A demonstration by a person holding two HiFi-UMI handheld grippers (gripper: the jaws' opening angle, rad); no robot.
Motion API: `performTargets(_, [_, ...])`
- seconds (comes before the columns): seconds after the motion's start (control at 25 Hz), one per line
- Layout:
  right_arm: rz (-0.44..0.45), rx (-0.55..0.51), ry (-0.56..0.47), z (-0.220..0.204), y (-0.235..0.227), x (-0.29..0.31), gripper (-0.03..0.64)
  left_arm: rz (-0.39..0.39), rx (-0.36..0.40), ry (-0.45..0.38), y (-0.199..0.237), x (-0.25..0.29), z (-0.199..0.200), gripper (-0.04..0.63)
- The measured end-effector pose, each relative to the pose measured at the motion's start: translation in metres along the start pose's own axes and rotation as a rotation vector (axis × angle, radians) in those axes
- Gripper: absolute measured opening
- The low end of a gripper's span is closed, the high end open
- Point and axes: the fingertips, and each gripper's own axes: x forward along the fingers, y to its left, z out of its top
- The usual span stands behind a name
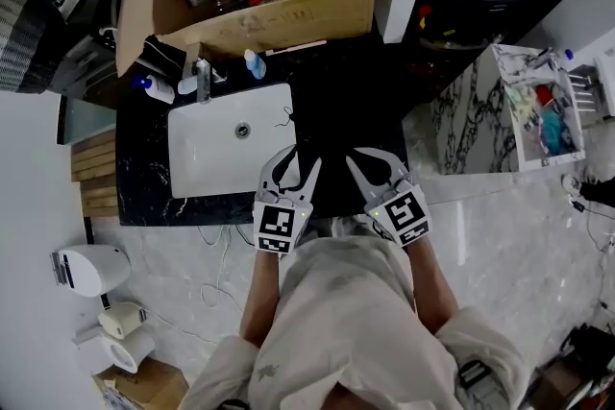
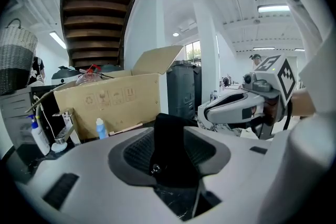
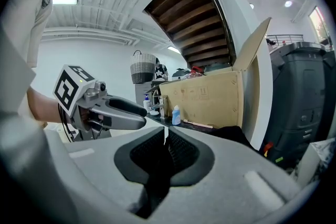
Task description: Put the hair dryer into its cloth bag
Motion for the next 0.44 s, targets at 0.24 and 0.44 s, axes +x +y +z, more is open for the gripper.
performTargets(0.24, [0.002, 0.005, -0.022, 0.002, 0.000, -0.009, 0.012, 0.010, 0.011, -0.003, -0.007, -0.005, 0.001, 0.173])
performTargets(0.44, [0.000, 0.009, -0.027, 0.004, -0.001, -0.014, 0.012, 0.008, 0.018, -0.003, -0.012, -0.007, 0.003, 0.172])
